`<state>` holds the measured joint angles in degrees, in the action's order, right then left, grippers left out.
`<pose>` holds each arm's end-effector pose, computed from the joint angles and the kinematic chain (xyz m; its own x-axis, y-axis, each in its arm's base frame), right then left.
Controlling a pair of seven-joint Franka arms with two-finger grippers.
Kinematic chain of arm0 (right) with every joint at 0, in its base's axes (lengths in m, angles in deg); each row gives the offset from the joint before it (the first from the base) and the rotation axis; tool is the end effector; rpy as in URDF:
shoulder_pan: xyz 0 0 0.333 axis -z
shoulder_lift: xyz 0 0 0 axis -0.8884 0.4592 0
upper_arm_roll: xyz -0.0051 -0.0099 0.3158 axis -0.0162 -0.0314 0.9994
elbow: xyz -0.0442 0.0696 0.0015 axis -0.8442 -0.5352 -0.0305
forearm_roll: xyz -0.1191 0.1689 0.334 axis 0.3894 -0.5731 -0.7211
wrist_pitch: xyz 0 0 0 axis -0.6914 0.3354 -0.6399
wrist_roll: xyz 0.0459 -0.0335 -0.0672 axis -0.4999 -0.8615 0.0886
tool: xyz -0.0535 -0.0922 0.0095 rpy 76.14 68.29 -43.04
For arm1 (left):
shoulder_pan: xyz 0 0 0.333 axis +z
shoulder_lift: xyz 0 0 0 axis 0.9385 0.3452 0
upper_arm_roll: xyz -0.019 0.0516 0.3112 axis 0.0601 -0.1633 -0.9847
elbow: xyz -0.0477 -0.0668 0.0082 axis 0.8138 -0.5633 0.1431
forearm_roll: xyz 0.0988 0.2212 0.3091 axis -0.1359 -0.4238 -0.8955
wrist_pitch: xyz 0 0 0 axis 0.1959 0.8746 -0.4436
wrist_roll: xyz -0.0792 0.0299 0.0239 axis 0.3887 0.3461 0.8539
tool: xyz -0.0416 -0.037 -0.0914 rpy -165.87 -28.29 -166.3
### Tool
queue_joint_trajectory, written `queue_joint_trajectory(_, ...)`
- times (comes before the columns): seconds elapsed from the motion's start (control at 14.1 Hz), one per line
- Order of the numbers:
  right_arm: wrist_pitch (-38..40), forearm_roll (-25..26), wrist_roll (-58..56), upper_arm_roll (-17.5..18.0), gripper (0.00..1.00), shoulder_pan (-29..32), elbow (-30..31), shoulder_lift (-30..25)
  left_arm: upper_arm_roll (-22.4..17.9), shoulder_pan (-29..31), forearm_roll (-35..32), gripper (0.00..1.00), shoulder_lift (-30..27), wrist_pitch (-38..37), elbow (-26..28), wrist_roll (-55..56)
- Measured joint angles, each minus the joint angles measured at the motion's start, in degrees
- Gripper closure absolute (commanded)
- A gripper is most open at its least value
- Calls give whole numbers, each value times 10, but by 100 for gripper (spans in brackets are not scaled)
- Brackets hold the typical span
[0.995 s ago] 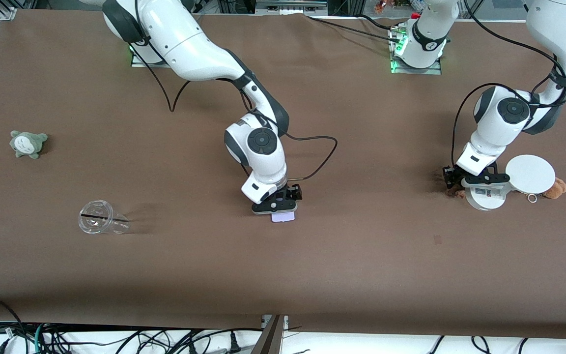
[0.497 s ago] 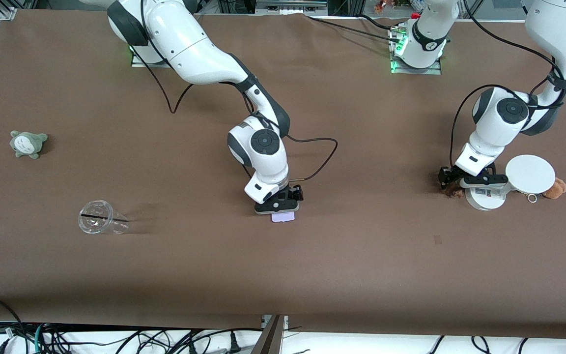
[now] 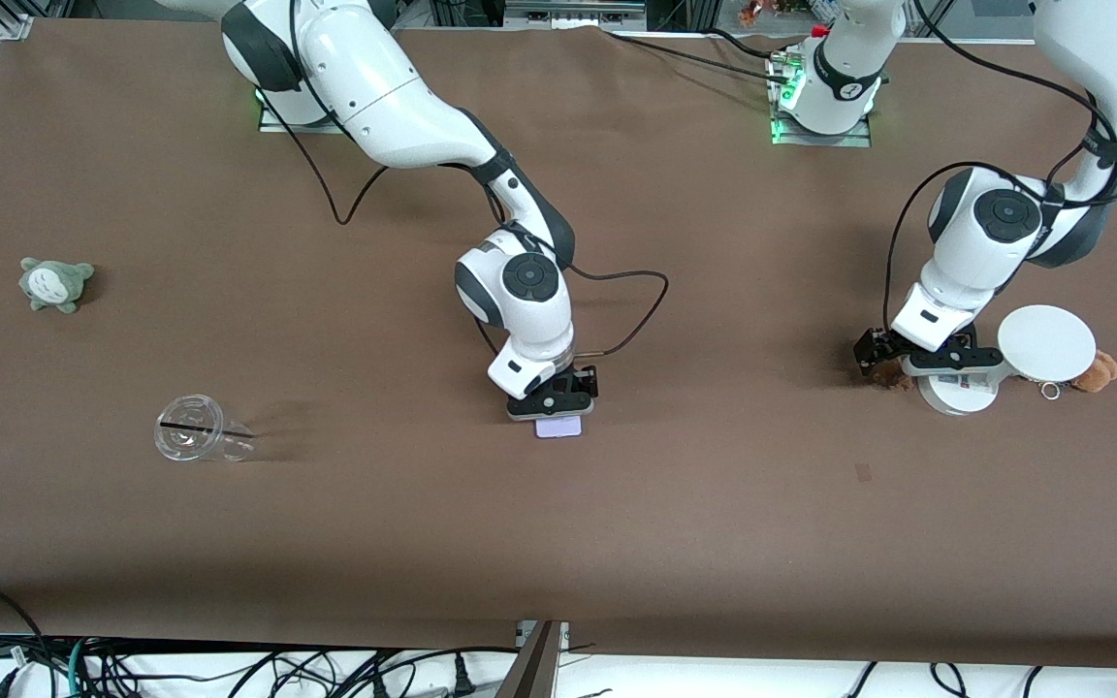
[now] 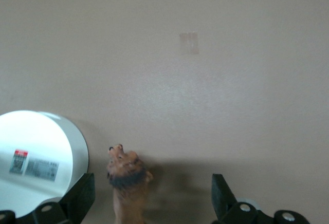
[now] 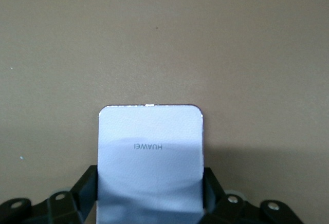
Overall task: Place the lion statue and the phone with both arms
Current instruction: 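Lower the lion beside the white disc while the right gripper grasps the phone, then lift the phone toward the glass cup while the left gripper withdraws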
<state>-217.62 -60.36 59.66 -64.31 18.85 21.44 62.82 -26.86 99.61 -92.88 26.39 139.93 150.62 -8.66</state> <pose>0.5939 0.5116 0.1686 0.9612 0.0675 0.2676 0.0852 -0.9948 -0.0553 0.5460 -0.0036 0.2579 0.9744 0.0899 0.2063 0.1008 -0.9940 -0.0427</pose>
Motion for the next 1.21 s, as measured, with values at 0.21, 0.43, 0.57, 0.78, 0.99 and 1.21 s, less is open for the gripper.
queue_joint_trajectory(0.21, 0, 0, -6, -2, 53, 1, -1, 0, 27, -26, 103, 0, -41, -170, -76, 0)
queue_joint_trajectory(0.43, 31, 0, -32, -11, 53, 8, -8, -3, 27, -43, 178, 0, -69, -352, -189, -2)
queue_joint_trajectory(0.57, 78, 0, -71, -14, 53, 28, -21, -21, 18, -44, 201, 0, -74, -435, -257, -24)
queue_joint_trajectory(0.78, 155, -24, -157, -14, 53, 81, -26, -73, -47, -57, 252, 0, -78, -504, -323, -87)
queue_joint_trajectory(0.99, 207, -63, -240, -14, 52, 139, -17, -115, -106, -73, 268, 0, -89, -535, -360, -124)
queue_joint_trajectory(1.21, 210, -66, -265, -14, 50, 193, 17, -130, -114, -84, 268, 0, -102, -565, -384, -126)
